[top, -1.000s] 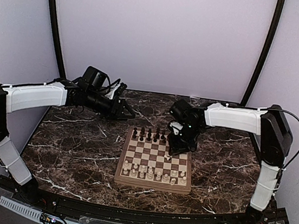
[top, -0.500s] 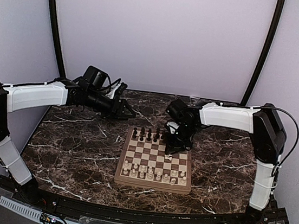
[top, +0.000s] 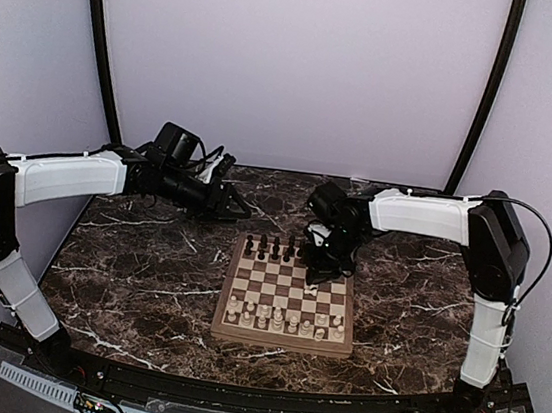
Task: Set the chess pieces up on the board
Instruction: Pick up the chess pile from the chessboard, then pass from the right arm to the left
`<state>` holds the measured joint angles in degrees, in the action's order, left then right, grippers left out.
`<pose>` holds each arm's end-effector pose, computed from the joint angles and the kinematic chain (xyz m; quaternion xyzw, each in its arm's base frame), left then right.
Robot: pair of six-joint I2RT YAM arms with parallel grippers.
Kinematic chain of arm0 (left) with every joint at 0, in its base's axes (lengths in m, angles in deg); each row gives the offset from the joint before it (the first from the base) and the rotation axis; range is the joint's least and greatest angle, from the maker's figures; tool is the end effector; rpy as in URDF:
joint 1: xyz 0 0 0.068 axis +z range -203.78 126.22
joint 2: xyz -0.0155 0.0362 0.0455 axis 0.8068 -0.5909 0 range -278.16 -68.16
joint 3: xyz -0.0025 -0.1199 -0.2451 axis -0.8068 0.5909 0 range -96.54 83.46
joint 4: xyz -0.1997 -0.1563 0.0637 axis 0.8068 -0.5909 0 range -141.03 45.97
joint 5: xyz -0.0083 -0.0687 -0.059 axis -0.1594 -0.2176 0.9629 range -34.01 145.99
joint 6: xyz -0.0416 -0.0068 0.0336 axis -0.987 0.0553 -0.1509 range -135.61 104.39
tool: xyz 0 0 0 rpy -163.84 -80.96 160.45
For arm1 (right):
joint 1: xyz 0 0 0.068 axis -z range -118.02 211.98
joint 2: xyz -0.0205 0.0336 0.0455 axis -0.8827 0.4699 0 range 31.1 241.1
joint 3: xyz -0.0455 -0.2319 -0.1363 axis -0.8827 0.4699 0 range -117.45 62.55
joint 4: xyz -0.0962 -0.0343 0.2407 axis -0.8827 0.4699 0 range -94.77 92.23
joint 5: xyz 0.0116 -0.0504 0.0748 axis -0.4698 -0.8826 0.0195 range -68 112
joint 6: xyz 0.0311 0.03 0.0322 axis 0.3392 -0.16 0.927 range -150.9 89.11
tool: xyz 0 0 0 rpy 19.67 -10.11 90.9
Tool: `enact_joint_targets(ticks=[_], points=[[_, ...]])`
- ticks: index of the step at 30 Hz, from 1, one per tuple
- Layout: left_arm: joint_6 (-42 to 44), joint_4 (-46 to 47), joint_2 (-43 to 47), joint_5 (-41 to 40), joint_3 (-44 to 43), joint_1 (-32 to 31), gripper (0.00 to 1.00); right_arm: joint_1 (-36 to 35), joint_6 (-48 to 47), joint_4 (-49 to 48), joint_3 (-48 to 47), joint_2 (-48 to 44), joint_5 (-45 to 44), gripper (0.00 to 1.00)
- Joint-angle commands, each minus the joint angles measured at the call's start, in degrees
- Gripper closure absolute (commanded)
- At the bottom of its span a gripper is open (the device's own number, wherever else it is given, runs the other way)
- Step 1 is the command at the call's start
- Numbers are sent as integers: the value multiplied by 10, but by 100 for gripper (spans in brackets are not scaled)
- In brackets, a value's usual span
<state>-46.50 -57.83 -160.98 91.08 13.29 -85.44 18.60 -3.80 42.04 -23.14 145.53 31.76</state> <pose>0.3002 -0.2092 0.2770 0.1415 0.8503 -0.4531 0.2274 0.2868 0.2792 0.1830 -0.1505 0.9770 0.1412 0.0536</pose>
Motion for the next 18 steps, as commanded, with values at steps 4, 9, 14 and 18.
enact_joint_targets(ticks=[4, 9, 14, 18], points=[[1, 36, 13, 13, -10, -16, 46, 6, 9, -9, -34, -84, 39, 95], [-8, 83, 5, 24, -8, -37, 45, 8, 21, -22, -52, -112, 68, 96], [-30, 143, -14, 49, 6, -56, 44, 14, 28, -40, -66, -118, 99, 96], [-66, 273, -10, 80, 63, -57, 43, 16, 23, -77, -79, -136, 126, 96]])
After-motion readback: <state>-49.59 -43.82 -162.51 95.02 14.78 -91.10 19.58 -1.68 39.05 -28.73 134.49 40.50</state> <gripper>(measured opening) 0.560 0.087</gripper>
